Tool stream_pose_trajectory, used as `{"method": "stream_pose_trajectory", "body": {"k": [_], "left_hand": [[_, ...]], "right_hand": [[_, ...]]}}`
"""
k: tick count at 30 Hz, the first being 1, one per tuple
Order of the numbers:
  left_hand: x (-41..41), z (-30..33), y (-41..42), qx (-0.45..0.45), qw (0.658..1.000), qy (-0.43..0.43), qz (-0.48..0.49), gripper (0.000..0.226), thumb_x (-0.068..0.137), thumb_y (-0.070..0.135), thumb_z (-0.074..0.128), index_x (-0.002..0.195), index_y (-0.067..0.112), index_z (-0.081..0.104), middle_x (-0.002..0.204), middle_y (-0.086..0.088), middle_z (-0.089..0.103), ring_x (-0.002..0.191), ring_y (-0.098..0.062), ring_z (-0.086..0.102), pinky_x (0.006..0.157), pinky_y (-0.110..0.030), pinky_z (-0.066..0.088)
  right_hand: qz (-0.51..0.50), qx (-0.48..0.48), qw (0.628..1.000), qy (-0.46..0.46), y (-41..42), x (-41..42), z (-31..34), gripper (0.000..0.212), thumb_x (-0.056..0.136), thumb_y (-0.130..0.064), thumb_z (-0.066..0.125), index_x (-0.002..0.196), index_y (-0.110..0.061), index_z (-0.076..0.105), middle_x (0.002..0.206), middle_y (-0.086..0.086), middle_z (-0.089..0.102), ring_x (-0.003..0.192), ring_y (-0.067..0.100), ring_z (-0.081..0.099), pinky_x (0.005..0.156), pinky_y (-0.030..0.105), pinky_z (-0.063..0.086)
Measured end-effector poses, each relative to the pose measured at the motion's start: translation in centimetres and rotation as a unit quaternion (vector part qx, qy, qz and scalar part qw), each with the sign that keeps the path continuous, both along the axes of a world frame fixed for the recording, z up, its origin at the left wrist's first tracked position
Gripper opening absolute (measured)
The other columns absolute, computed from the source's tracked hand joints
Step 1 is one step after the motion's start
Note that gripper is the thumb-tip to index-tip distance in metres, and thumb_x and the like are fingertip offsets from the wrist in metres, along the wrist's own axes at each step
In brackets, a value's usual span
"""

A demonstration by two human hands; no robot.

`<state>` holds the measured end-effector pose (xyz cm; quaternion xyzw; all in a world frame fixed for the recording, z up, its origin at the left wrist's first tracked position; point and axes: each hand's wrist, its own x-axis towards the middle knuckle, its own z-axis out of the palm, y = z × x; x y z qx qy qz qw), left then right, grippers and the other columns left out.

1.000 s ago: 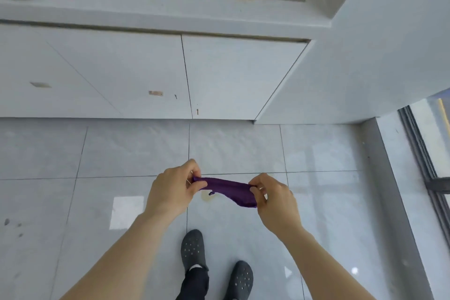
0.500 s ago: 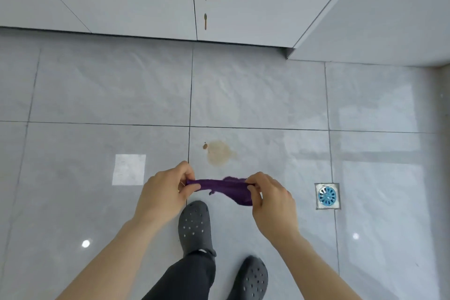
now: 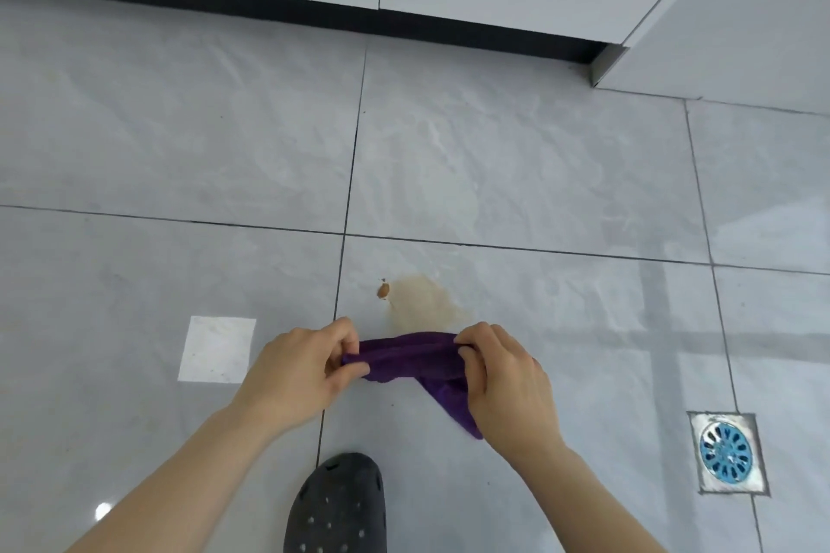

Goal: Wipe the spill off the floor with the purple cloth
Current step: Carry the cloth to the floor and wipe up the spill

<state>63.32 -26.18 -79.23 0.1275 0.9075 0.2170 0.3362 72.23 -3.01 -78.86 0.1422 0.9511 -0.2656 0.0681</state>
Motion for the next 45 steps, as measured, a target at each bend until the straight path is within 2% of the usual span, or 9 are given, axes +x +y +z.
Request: {"method": "stream_pose_trajectory", "body": {"k": [7, 9, 12, 15, 17, 20, 27, 39, 45], "left_hand": [[-3.2, -3.6, 1.7, 0.065, 0.991, 0.079, 0.087, 0.015, 0.091, 0.042, 0.067, 0.09, 0.034, 0.054, 0.073, 0.012, 0.067, 0.073, -0.009, 0.066, 0.069, -0.033, 0.055], [-4.0, -4.6, 2.0, 0.065, 0.983, 0.146, 0.088, 0.015, 0.093, 0.044, 0.062, 0.104, 0.034, 0.057, 0.096, 0.015, 0.069, 0.093, -0.012, 0.067, 0.084, -0.033, 0.054], [-4.5, -6.4, 1.7, 0.029, 0.97, 0.235, 0.051, 0.051, 0.096, 0.052, 0.05, 0.141, 0.027, 0.049, 0.145, 0.005, 0.055, 0.137, -0.019, 0.048, 0.121, -0.04, 0.031], [-4.9, -8.2, 1.2, -0.028, 0.962, 0.272, 0.027, 0.067, 0.099, 0.056, 0.037, 0.157, 0.023, 0.032, 0.167, -0.003, 0.032, 0.156, -0.025, 0.024, 0.129, -0.049, 0.012], [-5.1, -9.6, 1.0, -0.072, 0.961, 0.267, 0.023, 0.072, 0.1, 0.06, 0.025, 0.162, 0.023, 0.019, 0.171, -0.004, 0.019, 0.159, -0.027, 0.014, 0.13, -0.052, 0.007], [-5.2, -11.4, 0.7, -0.116, 0.963, 0.24, 0.031, 0.076, 0.1, 0.062, 0.014, 0.163, 0.018, 0.012, 0.173, -0.007, 0.012, 0.16, -0.028, 0.007, 0.129, -0.055, 0.009], [-5.3, -12.2, 0.5, -0.132, 0.964, 0.231, 0.026, 0.076, 0.1, 0.06, 0.013, 0.163, 0.018, 0.008, 0.173, -0.005, 0.006, 0.161, -0.025, 0.0, 0.129, -0.055, 0.011], [-5.4, -12.1, 0.6, -0.121, 0.968, 0.218, 0.034, 0.076, 0.099, 0.059, 0.02, 0.163, 0.018, 0.01, 0.173, -0.005, 0.008, 0.161, -0.025, 0.0, 0.127, -0.057, 0.013], [-5.4, -12.1, 0.5, -0.12, 0.966, 0.225, 0.038, 0.076, 0.099, 0.059, 0.015, 0.163, 0.019, 0.012, 0.173, -0.003, 0.009, 0.161, -0.024, 0.001, 0.128, -0.055, 0.012]], "right_hand": [[-0.046, 0.036, 0.992, 0.115, 1.1, -4.5, -2.9, 0.014, 0.097, -0.01, 0.065, 0.103, -0.022, 0.069, 0.096, -0.006, 0.064, 0.09, 0.019, 0.058, 0.059, 0.039, 0.054], [-0.065, 0.053, 0.986, 0.144, 0.8, -5.2, -3.5, 0.018, 0.095, -0.013, 0.067, 0.113, -0.019, 0.068, 0.108, -0.002, 0.064, 0.099, 0.02, 0.057, 0.069, 0.041, 0.055], [-0.008, 0.067, 0.988, 0.136, -0.6, -4.5, -4.8, 0.039, 0.096, -0.029, 0.066, 0.133, -0.017, 0.061, 0.135, 0.004, 0.06, 0.13, 0.027, 0.053, 0.101, 0.045, 0.048], [0.11, 0.095, 0.988, 0.061, -2.3, -3.0, -7.2, 0.064, 0.101, -0.054, 0.05, 0.156, -0.024, 0.036, 0.165, 0.005, 0.034, 0.157, 0.026, 0.02, 0.124, 0.049, 0.027], [0.132, 0.111, 0.985, 0.025, -2.7, -3.0, -8.8, 0.068, 0.102, -0.061, 0.04, 0.161, -0.031, 0.022, 0.171, 0.004, 0.02, 0.16, 0.025, 0.007, 0.126, 0.054, 0.022], [0.127, 0.136, 0.982, -0.015, -2.4, -4.1, -10.6, 0.066, 0.102, -0.064, 0.034, 0.161, -0.036, 0.018, 0.172, 0.004, 0.015, 0.16, 0.027, 0.004, 0.124, 0.057, 0.021], [0.126, 0.175, 0.977, 0.001, -1.3, -6.4, -12.0, 0.059, 0.101, -0.056, 0.043, 0.156, -0.036, 0.035, 0.17, 0.005, 0.022, 0.159, 0.03, 0.011, 0.125, 0.059, 0.018], [0.086, 0.166, 0.981, 0.04, -0.7, -11.8, -12.5, 0.051, 0.105, -0.042, 0.044, 0.155, -0.034, 0.037, 0.169, 0.004, 0.024, 0.159, 0.028, 0.012, 0.127, 0.054, 0.014], [0.051, 0.093, 0.99, 0.097, -0.2, -13.4, -12.8, 0.037, 0.107, -0.033, 0.045, 0.142, -0.03, 0.057, 0.164, -0.001, 0.038, 0.157, 0.024, 0.021, 0.127, 0.049, 0.016]]}}
